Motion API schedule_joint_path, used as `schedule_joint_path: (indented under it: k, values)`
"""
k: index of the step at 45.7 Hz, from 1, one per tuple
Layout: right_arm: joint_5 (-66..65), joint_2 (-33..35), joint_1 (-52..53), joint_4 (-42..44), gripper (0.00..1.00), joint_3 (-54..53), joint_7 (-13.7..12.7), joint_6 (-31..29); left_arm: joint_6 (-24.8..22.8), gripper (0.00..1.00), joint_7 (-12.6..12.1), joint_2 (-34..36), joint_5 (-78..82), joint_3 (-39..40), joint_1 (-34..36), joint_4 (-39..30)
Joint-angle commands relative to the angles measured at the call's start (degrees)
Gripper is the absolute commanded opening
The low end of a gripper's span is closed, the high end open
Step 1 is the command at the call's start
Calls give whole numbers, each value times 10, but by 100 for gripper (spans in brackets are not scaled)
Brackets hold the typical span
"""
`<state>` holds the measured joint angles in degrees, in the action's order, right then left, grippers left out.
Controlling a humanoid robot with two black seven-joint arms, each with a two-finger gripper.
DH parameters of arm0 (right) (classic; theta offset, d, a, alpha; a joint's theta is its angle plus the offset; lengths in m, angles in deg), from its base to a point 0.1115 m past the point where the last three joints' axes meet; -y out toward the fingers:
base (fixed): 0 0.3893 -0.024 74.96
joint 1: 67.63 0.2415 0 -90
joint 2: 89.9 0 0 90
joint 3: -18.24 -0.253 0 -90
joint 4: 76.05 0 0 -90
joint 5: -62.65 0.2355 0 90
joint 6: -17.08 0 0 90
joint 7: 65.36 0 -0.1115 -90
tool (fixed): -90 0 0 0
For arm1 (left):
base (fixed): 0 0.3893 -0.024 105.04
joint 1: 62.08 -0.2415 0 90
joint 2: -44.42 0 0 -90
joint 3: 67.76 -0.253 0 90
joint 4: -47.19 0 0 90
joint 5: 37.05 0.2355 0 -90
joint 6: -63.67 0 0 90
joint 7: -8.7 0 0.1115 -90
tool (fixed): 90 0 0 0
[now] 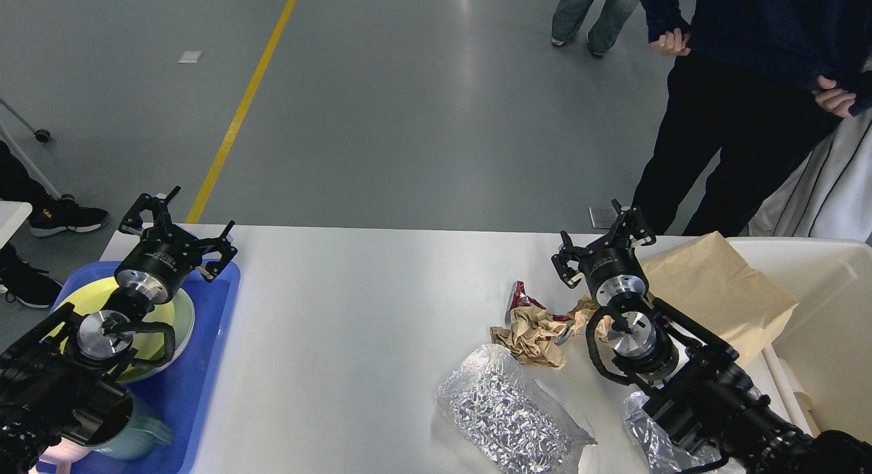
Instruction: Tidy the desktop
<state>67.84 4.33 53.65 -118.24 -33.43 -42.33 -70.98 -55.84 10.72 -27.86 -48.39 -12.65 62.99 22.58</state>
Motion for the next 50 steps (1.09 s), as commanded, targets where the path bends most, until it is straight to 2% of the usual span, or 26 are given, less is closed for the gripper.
schedule_joint_path:
  k: [1,50]
  values:
    - [0,0,0,0,100,0,0,0,0,96,0,0,0,0,0,0]
    - [0,0,2,2,100,0,-2,1,0,96,0,-1,-1,0,0,0]
